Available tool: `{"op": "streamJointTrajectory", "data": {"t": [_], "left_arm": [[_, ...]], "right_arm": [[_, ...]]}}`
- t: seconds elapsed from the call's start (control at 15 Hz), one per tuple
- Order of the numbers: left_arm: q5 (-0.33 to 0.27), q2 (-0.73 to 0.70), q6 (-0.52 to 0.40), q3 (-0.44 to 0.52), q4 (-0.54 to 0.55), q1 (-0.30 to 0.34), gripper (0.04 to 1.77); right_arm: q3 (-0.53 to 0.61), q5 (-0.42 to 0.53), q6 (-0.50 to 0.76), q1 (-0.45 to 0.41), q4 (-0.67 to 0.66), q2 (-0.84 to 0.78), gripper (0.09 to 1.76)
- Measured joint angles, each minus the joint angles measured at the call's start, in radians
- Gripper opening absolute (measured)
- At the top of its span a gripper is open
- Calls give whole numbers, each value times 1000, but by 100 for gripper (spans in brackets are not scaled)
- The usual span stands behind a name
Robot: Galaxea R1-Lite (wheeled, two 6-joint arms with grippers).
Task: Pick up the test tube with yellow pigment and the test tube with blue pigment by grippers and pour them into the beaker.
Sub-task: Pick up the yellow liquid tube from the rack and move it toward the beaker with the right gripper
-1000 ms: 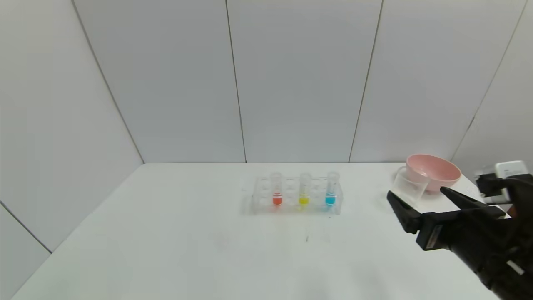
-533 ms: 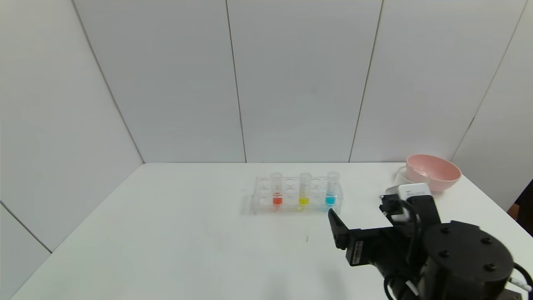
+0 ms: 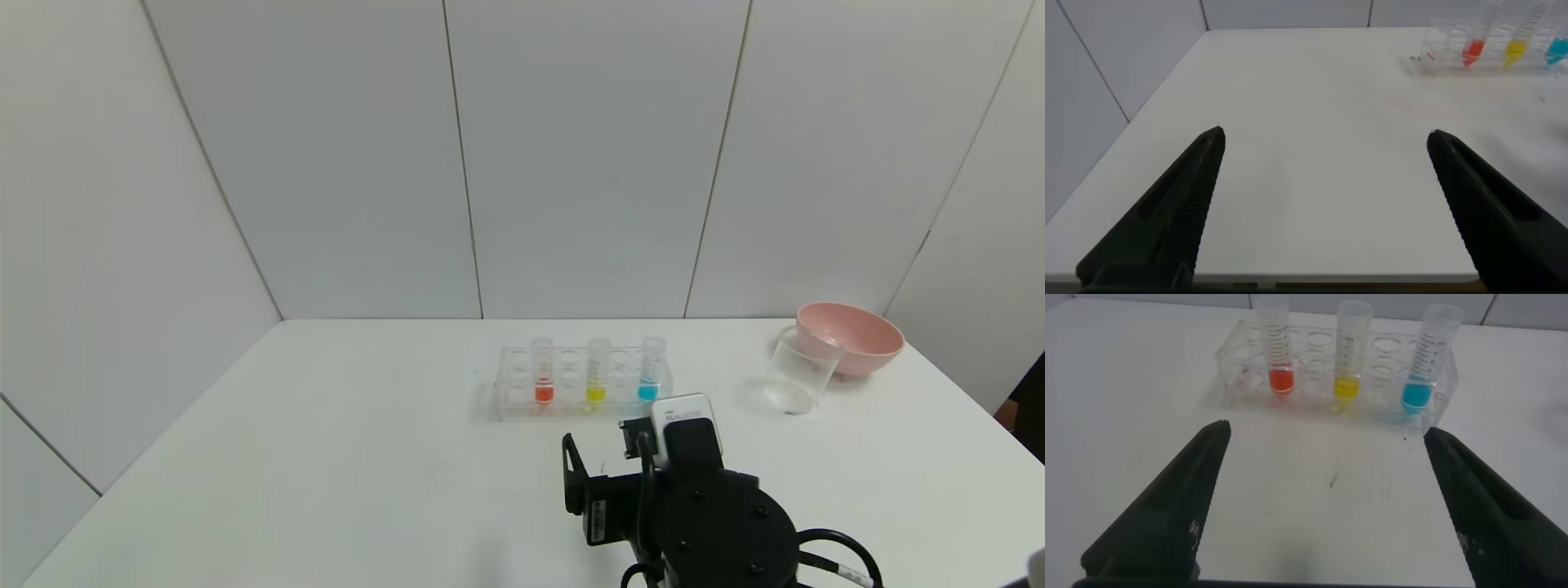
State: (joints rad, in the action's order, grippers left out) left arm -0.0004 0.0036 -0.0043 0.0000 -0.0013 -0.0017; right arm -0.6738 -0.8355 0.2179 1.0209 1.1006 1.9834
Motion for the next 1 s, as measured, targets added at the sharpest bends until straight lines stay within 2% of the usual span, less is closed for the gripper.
{"op": "streamJointTrajectory", "data": {"t": [0.27,0.53,1.0], "left_arm": [[0,0,0,0,0,0,176],[0,0,0,0,0,0,176],[0,0,0,0,0,0,176]], "right_arm": [[-91,-4,-11,-24,0,99,171],[-203,-6,-79,-52,-8,187,171],[-333,-7,-96,-143,-6,289,171]]}}
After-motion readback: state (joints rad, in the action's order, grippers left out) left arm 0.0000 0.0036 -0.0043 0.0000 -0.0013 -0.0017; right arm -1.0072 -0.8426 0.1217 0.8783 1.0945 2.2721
